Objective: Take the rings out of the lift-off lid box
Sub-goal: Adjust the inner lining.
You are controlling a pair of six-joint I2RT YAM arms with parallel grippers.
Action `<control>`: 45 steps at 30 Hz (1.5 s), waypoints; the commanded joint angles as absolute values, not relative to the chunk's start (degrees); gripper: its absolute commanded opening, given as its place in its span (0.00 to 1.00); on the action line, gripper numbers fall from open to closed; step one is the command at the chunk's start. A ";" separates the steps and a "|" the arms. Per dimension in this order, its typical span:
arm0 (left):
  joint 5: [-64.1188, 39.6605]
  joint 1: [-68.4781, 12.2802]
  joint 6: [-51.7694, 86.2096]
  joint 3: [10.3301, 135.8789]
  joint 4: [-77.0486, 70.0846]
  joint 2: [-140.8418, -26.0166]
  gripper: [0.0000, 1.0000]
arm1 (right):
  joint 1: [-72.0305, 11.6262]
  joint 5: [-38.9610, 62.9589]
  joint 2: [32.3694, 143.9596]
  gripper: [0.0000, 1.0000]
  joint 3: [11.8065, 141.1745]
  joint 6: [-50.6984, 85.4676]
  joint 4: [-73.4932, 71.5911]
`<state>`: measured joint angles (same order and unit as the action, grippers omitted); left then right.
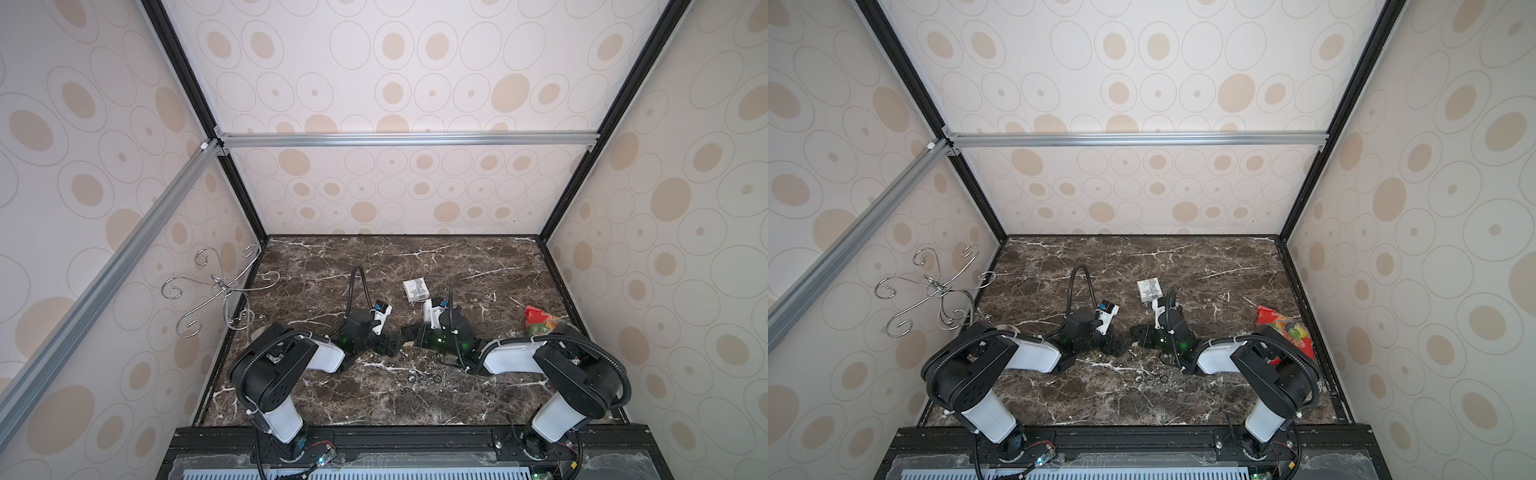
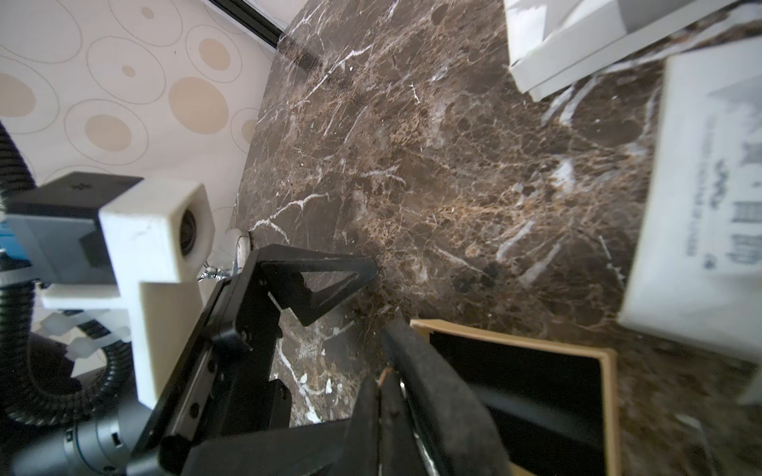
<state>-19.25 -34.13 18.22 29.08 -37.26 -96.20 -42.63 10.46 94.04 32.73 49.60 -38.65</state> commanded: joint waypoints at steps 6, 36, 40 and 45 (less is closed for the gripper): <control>-19.95 -34.15 18.75 29.42 -38.32 -96.68 1.00 | -41.92 11.43 95.10 0.00 31.32 52.47 -42.21; -18.97 -34.05 17.67 30.16 -37.18 -95.80 1.00 | -39.63 16.32 99.01 0.00 28.56 57.11 -50.32; -18.73 -34.07 17.43 30.34 -36.92 -95.76 1.00 | -39.54 16.96 99.53 0.00 28.57 57.42 -51.57; -18.53 -34.07 17.43 30.32 -37.08 -96.23 1.00 | -38.94 18.27 100.92 0.00 27.10 58.81 -57.59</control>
<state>-19.11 -34.13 18.17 29.08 -37.23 -96.20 -39.59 16.97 99.66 28.18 56.84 -52.07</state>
